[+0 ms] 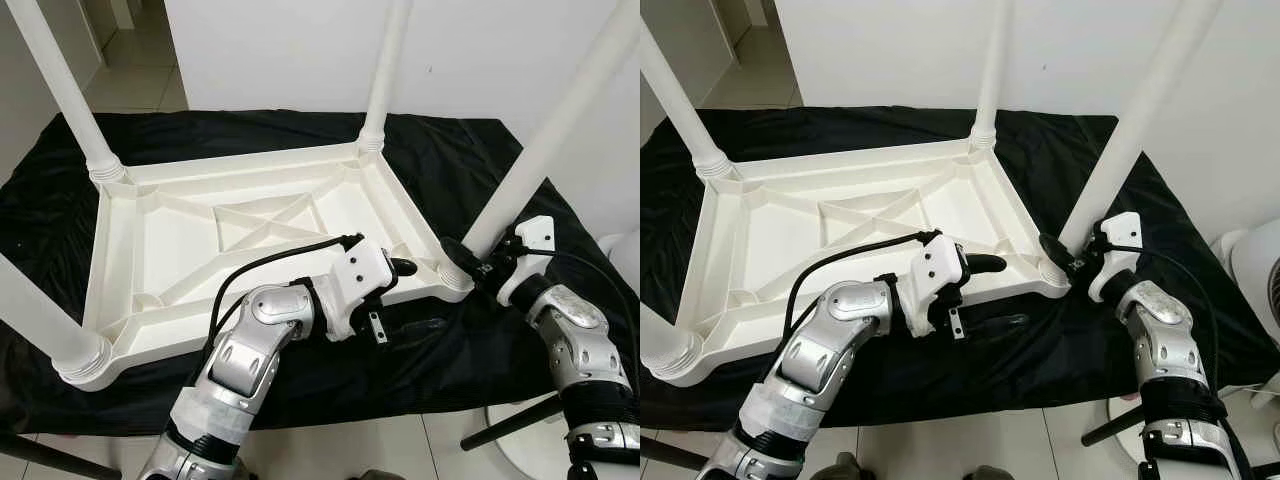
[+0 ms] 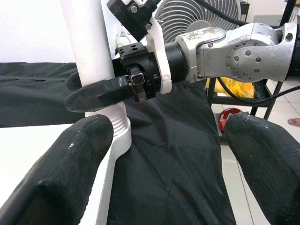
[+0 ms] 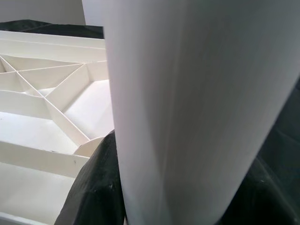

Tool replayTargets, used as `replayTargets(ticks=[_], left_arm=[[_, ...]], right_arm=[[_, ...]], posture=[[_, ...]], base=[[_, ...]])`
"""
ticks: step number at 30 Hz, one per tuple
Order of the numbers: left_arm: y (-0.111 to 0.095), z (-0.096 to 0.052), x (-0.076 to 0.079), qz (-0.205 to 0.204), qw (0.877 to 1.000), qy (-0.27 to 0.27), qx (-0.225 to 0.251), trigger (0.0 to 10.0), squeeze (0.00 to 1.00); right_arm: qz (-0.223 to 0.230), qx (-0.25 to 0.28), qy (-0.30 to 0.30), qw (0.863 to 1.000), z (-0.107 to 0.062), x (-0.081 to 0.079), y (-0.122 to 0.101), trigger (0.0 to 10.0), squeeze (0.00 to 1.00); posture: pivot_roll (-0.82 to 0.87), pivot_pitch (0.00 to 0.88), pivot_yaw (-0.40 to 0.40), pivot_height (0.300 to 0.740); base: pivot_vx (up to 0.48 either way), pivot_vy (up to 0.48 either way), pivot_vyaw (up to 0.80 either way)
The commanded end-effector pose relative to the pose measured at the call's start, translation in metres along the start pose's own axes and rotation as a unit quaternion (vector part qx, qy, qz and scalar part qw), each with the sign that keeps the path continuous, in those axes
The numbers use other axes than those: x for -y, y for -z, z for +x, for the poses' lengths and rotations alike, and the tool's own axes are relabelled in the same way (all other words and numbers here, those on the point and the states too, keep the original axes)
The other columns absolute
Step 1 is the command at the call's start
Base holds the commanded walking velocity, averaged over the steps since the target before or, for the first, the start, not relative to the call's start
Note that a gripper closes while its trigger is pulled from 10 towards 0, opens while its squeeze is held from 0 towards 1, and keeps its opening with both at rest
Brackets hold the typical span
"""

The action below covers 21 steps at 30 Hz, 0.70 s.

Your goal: Building children table

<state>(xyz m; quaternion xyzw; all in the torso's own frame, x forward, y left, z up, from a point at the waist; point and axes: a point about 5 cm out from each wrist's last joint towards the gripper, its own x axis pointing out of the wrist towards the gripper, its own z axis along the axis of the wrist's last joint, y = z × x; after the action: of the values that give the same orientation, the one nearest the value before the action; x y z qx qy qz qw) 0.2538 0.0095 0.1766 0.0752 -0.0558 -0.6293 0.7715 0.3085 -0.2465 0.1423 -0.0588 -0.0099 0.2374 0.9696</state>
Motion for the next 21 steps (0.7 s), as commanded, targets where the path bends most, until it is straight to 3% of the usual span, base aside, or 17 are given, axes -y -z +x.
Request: replayTargets(ticks=[1,3,4,5,13,21], left_arm=[[0.000,0.000,-0.006,0.001,0.998,-0.060,-0.004,10.0,0.00],[0.000,0.000,-0.006,0.002,0.998,-0.060,-0.004,10.0,0.00],[-0.001,0.000,-0.006,0.002,0.998,-0.061,-0.004,10.0,0.00],[-0.002,0.000,-0.006,0.002,0.998,-0.060,-0.002,10.0,0.00],[-0.002,-0.001,-0.006,0.002,0.998,-0.061,-0.002,10.0,0.00],[-0.002,-0.002,-0.009,0.003,0.998,-0.069,-0.003,10.0,0.00]], right_arm=[[0.012,-0.018,0.003,1.000,-0.003,0.000,0.009,0.0,0.00],[0.015,-0.019,0.003,1.000,-0.003,-0.001,0.011,0.0,0.00],[0.016,-0.019,0.011,1.000,-0.003,0.000,0.012,10.0,0.00],[0.026,-0.020,0.050,0.998,-0.002,0.001,0.014,10.0,0.00],[0.034,-0.027,0.113,0.993,0.003,0.000,0.016,10.0,0.00],[0.061,-0.020,0.204,0.977,0.014,-0.018,0.011,10.0,0.00]], posture=[[-0.02,0.000,-0.014,0.740],[-0.02,0.000,-0.014,0.740],[-0.02,0.000,-0.014,0.740],[-0.02,0.003,-0.014,0.740],[-0.02,0.006,-0.019,0.740],[-0.02,0.003,-0.023,0.740]], base=[[0.000,0.000,0.00],[0.000,0.000,0.00],[0.000,0.000,0.00],[0.000,0.000,0.00],[0.000,0.000,0.00],[0.000,0.000,0.00]])
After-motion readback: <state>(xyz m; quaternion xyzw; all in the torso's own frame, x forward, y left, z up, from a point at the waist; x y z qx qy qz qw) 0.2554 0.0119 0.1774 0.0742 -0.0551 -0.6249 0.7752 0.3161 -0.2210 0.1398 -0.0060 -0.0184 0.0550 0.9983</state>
